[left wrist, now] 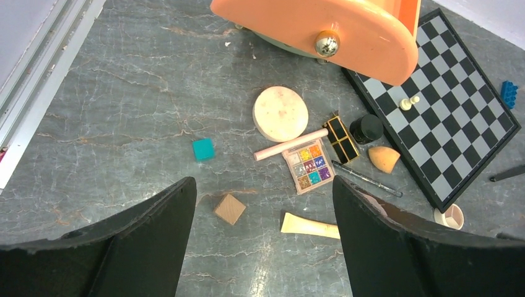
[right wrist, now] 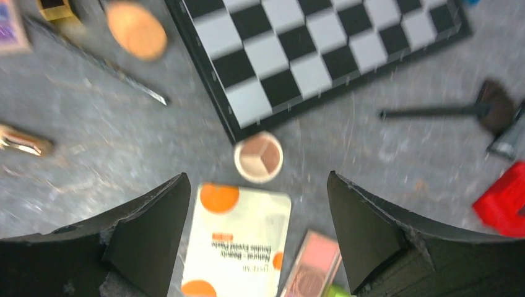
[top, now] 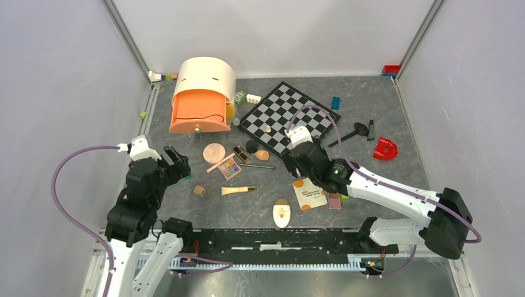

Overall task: Organize the makeup
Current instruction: Place the makeup tool in the drawer, then pick up the makeup brush from the center of the board.

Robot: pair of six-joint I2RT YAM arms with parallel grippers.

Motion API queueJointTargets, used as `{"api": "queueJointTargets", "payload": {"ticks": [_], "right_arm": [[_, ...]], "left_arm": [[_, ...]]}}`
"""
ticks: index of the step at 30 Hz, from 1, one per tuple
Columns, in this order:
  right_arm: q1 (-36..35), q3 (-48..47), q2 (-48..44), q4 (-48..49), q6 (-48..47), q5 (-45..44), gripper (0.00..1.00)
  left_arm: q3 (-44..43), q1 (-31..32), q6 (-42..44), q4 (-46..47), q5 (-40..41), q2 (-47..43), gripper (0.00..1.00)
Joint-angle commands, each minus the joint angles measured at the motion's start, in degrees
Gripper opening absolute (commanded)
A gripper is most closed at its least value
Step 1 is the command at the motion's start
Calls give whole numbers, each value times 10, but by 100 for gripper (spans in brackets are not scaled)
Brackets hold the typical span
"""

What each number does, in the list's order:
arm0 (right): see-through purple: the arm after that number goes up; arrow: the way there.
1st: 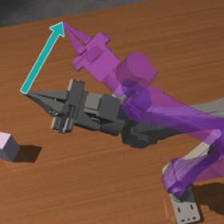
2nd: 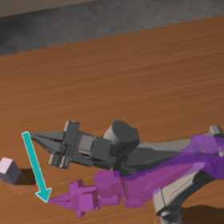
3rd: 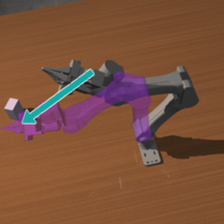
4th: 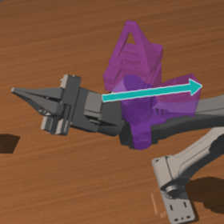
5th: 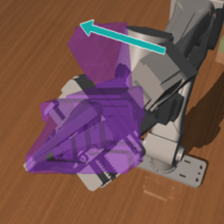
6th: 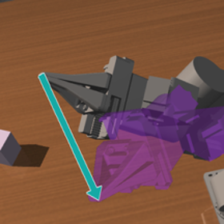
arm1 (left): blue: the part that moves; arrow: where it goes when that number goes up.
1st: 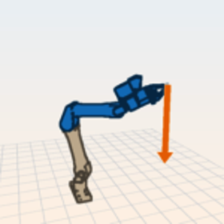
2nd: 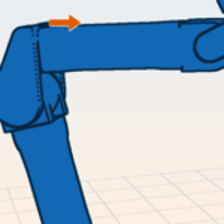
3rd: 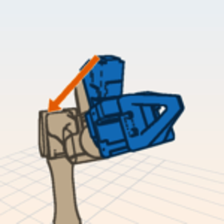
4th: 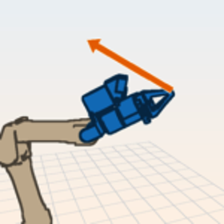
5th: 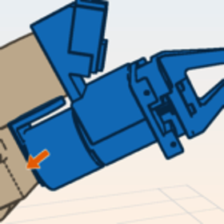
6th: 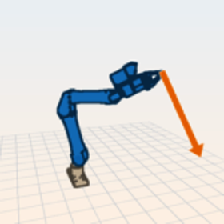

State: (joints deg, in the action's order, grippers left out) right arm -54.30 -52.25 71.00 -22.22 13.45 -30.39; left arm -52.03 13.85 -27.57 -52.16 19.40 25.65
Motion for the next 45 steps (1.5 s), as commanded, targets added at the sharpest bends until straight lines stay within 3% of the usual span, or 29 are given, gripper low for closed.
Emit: {"api": "queueJointTargets", "payload": {"ticks": [1, 11, 28, 37, 45], "right_arm": [[1, 75, -47, -35, 93, 11, 88], [-1, 152, -61, -6, 166, 79, 86], [20, 93, -40, -91, 166, -19, 87], [159, 38, -17, -45, 140, 20, 87], [288, -43, 67, -21, 148, 41, 87]], "left_arm": [[4, -2, 2, 20, 1, 10, 87], [4, -2, 0, 20, 5, 20, 87], [4, -2, 1, 21, 4, 25, 88], [7, -2, -1, 20, 3, 39, 89], [8, -2, -3, 22, -2, 56, 90]]}}
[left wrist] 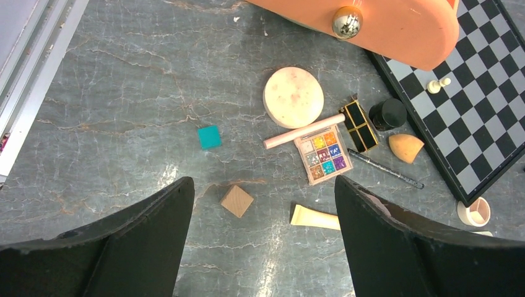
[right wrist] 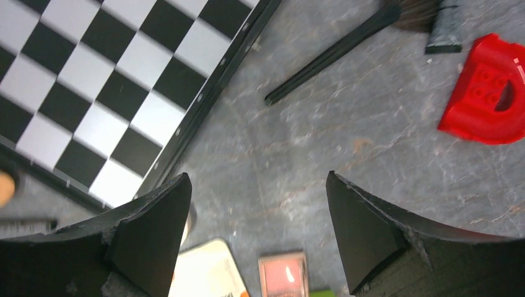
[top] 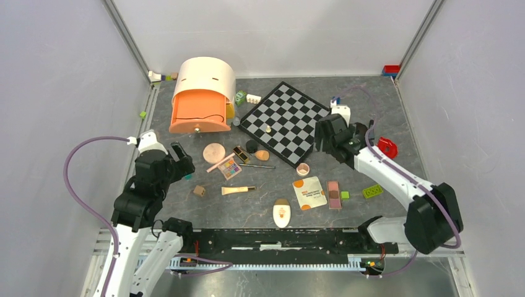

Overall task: Organize the makeup
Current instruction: Pick up the makeup brush from the center of the board.

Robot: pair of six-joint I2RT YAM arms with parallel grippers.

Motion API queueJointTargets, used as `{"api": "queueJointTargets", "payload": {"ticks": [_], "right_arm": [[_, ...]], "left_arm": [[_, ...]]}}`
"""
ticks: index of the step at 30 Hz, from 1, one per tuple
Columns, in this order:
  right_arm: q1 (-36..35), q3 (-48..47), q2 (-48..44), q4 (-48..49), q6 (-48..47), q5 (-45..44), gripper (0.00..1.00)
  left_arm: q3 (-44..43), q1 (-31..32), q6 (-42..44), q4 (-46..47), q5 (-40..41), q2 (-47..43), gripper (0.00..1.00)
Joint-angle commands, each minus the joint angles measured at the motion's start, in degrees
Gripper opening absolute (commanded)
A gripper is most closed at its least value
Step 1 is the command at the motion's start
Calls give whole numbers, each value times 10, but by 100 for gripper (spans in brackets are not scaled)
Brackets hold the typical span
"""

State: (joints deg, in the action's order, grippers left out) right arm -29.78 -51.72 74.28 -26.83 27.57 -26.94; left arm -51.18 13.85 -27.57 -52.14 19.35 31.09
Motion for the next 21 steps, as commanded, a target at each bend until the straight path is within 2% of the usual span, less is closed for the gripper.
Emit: {"api": "queueJointTargets", "payload": {"ticks": [1, 8, 12, 21], "right_arm": [[55, -59, 49, 21, 15, 4, 87], [121, -98, 114, 2, 72, -25, 84], [159, -93, 139, 29, 99, 10, 80], [196, -133, 219, 39, 113, 8, 70]], "left_arm": [[0, -1, -3, 21, -2, 1, 90], [3, -1, -3, 25, -4, -10, 91], [4, -1, -2, 26, -7, -11, 91], [3, -1, -2, 27, -7, -10, 91]]}}
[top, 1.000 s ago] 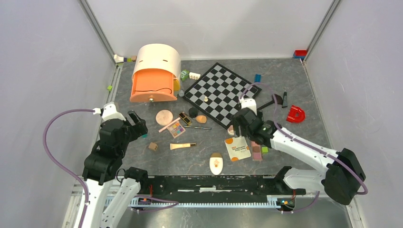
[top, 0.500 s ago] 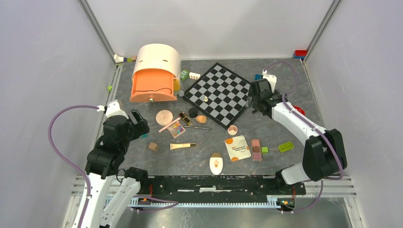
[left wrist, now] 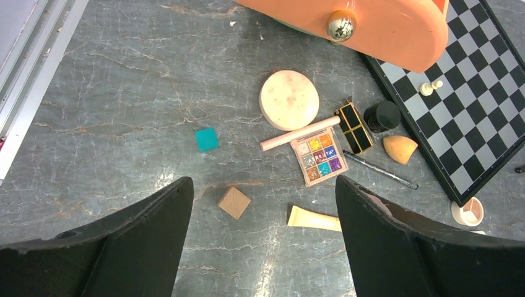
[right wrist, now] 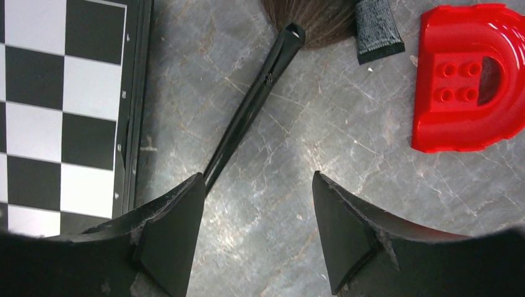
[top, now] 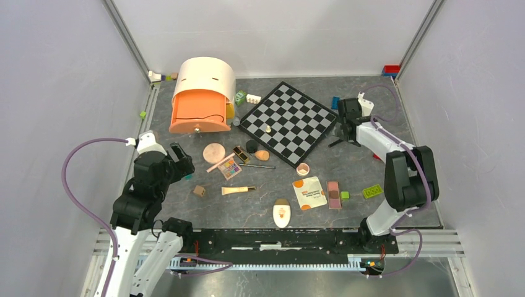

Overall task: Organize the makeup
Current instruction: Pick up the makeup brush from the center of the board.

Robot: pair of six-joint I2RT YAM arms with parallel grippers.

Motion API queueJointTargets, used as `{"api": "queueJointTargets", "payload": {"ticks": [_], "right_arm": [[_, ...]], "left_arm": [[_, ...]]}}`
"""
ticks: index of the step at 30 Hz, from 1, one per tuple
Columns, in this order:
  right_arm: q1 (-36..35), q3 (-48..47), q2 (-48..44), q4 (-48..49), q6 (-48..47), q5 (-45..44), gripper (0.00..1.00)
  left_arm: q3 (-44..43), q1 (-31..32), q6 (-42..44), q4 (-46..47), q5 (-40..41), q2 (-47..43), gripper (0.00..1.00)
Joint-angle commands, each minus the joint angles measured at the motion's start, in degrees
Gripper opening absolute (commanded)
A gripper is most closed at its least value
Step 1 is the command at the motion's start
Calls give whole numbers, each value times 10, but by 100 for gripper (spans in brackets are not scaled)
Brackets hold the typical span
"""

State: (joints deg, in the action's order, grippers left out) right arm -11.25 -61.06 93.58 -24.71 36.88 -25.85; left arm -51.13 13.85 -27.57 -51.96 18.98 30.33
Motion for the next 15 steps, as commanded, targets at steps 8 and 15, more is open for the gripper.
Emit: {"api": "queueJointTargets", "payload": {"ticks": [8, 15], "right_arm": [[30, -103, 98, -2, 19, -14, 64], [44, -95, 113, 7, 17, -5, 64]], "left_arm": [[3, -1, -1, 24, -3, -2, 91], [3, -1, -2, 25, -5, 1, 91]]}}
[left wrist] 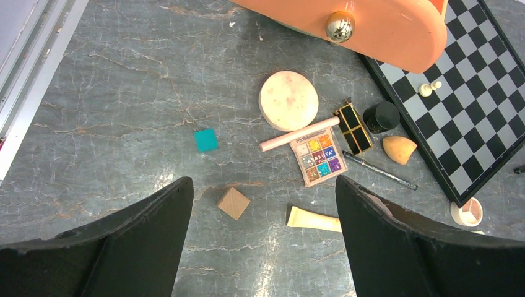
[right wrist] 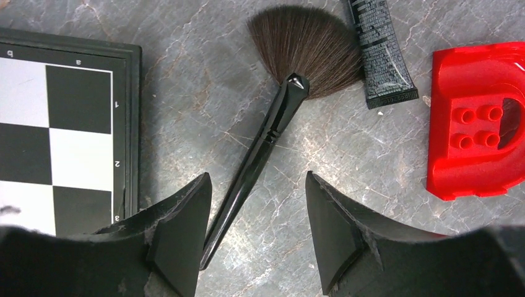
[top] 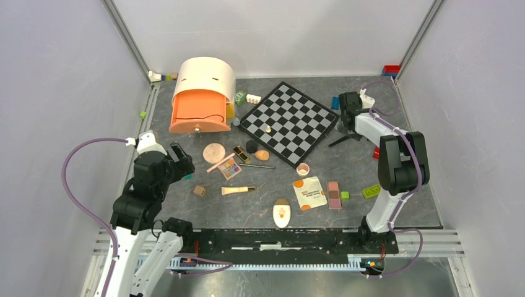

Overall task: Organize the makeup
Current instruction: Pick up the makeup brush from the center of the board.

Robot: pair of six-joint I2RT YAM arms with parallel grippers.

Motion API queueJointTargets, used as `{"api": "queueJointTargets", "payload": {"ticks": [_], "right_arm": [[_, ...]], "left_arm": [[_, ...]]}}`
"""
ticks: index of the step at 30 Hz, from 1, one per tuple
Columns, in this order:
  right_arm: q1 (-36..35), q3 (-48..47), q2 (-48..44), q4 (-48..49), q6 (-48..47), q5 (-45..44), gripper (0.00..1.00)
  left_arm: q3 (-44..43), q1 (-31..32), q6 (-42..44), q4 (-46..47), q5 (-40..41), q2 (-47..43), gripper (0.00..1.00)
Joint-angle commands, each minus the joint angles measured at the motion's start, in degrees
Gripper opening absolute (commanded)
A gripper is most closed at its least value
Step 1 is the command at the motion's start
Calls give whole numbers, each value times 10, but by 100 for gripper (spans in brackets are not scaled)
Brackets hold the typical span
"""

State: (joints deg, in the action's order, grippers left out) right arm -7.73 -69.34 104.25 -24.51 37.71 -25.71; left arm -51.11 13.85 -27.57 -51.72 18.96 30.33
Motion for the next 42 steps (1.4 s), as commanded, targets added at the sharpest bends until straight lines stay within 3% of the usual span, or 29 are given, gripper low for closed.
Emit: {"api": "queueJointTargets", "payload": {"ticks": [1, 13, 15, 19, 21, 28, 33, 38, 42], "right_arm": [[10, -9, 8, 8, 8, -4, 63], [41, 4, 59, 43, -6, 78, 55], [42, 12, 59, 55, -12, 92, 48], [46, 26, 54, 65, -25, 115, 9], [46, 39, 33, 71, -26, 112, 1], [46, 109, -117, 104, -55, 97, 0], [27, 229, -303, 251, -95, 271, 0], [-96, 246, -410, 303, -148, 380, 0], [-214, 275, -464, 379, -131, 435, 0]], "left_arm": [[3, -1, -2, 22, -5, 0, 91], [3, -1, -1, 22, -3, -2, 91], [3, -1, -1, 22, -4, -4, 91], [1, -1, 1, 22, -3, -9, 91], [-1, -1, 6, 22, -4, -12, 91], [-44, -1, 40, 18, -76, 1, 91], [-109, -1, 19, 20, -182, 41, 90], [-120, -1, -40, 78, -339, 86, 87], [-110, 3, -80, 127, -377, 98, 86]]}}
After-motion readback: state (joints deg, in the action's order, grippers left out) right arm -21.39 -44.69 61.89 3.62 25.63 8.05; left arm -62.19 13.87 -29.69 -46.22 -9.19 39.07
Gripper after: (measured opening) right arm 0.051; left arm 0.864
